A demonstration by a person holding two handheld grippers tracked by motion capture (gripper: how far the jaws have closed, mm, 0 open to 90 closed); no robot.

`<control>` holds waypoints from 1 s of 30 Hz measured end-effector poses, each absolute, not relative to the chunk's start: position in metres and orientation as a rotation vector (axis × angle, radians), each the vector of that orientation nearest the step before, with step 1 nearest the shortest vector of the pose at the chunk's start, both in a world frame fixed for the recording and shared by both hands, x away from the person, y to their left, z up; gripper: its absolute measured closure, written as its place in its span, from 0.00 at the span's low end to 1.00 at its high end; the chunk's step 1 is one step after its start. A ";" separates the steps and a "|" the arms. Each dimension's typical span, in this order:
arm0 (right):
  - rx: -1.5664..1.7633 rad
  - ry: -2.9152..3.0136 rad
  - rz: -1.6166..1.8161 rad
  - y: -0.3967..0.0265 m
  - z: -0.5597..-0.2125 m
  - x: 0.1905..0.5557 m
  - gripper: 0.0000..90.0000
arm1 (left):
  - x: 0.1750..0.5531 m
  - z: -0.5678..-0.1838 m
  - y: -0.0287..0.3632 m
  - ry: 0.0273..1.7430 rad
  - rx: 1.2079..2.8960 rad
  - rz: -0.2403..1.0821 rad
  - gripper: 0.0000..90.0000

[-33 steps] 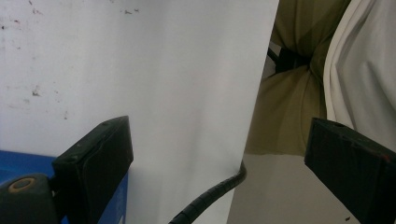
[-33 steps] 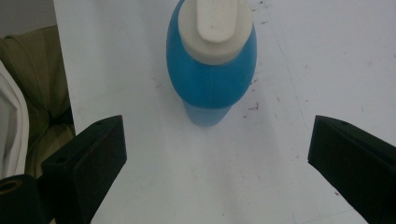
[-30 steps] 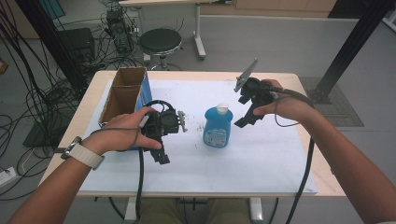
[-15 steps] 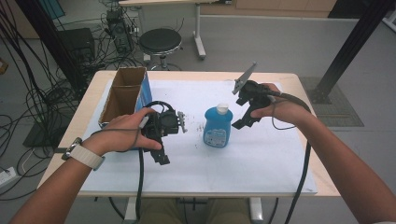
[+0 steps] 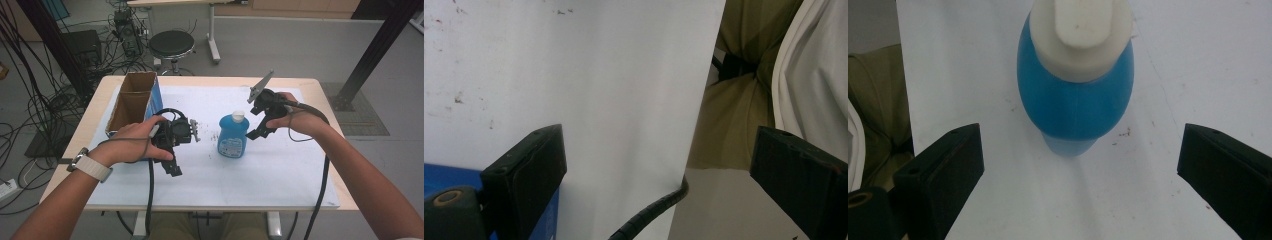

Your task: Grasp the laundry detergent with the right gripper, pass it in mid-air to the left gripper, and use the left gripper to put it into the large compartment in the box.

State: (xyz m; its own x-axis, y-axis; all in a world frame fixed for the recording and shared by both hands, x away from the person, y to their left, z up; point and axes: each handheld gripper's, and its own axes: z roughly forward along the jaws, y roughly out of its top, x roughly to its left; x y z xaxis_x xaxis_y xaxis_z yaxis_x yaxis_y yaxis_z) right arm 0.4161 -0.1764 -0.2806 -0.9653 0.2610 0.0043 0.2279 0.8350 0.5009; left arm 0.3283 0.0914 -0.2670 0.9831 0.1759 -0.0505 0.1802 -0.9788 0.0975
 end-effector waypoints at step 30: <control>0.404 2.910 0.884 -0.178 -0.299 0.416 0.06 | 0.329 -0.270 0.093 0.284 3.014 -0.063 0.09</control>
State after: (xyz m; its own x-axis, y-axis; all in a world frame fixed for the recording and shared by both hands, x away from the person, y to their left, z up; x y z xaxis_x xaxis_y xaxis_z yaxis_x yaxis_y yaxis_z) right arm 0.4162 -0.1777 -0.2985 -0.9627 0.2705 0.0063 0.2283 0.7998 0.5552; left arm 0.3286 0.0929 -0.2703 0.9816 0.1837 -0.0521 0.1884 -0.9760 0.1094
